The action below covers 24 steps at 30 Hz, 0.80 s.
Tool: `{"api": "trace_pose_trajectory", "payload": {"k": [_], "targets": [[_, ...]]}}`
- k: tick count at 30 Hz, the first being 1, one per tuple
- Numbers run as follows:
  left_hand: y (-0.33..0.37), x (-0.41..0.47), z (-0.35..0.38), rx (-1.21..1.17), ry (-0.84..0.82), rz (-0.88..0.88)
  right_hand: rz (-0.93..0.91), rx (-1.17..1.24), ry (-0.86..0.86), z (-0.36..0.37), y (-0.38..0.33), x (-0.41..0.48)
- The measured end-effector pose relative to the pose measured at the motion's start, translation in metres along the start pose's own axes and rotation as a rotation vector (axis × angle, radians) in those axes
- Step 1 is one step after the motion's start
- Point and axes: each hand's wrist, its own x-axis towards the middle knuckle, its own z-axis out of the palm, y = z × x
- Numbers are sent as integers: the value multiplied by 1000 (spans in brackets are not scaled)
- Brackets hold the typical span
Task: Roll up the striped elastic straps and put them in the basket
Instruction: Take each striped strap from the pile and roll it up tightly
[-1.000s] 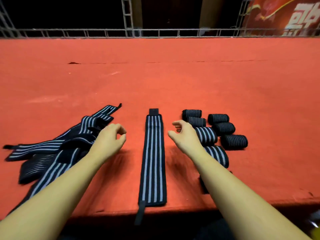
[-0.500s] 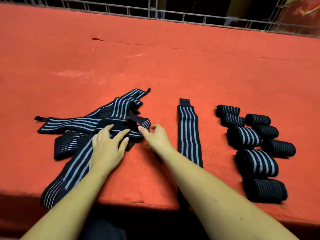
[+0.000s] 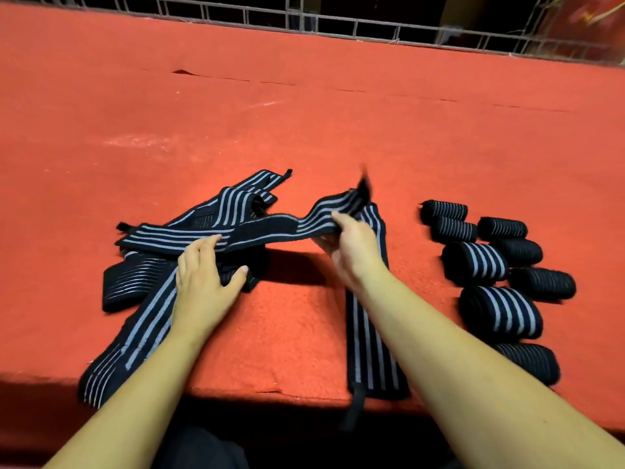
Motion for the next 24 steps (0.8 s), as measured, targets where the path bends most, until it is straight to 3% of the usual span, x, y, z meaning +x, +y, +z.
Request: {"api": "trace_pose_trajectory", "payload": {"k": [6, 12, 15, 19, 21, 24], "targets": [[3, 0, -3, 81, -93, 72, 78, 420, -106, -34, -48, -27], [10, 5, -12, 24, -98, 66, 117, 122, -144, -52, -56, -54], [46, 9, -28, -222, -92, 144, 163, -30, -236, -54, -60, -64], [115, 8, -53, -668, -536, 217, 147, -220, -381, -54, -66, -76], [133, 4, -58, -705, -700, 165, 79, -209, -383, -55, -71, -76], [144, -4, -57, -757, -804, 102, -15, -275, -362, -59, -81, -72]]}}
